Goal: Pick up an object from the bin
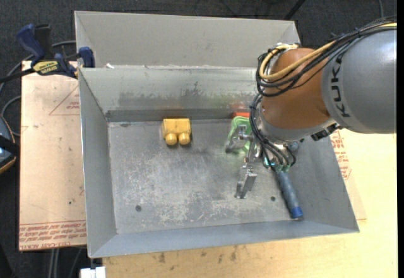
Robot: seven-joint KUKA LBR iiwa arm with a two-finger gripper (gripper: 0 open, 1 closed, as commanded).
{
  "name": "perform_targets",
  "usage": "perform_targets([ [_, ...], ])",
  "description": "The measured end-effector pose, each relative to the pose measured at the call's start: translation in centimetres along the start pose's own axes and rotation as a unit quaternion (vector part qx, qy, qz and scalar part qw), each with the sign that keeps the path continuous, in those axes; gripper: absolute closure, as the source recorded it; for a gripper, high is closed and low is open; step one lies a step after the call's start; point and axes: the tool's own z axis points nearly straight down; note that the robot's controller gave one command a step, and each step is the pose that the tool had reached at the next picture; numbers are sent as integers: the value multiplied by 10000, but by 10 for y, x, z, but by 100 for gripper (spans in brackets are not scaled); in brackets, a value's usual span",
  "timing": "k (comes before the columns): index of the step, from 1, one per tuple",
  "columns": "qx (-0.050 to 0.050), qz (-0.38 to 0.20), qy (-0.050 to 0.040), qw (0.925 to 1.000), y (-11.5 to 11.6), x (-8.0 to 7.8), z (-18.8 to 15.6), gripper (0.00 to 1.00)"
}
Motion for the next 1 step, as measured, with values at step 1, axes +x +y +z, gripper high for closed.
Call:
perform_targets([
  [1,1,-662,-10,9978,5,58,29,0],
])
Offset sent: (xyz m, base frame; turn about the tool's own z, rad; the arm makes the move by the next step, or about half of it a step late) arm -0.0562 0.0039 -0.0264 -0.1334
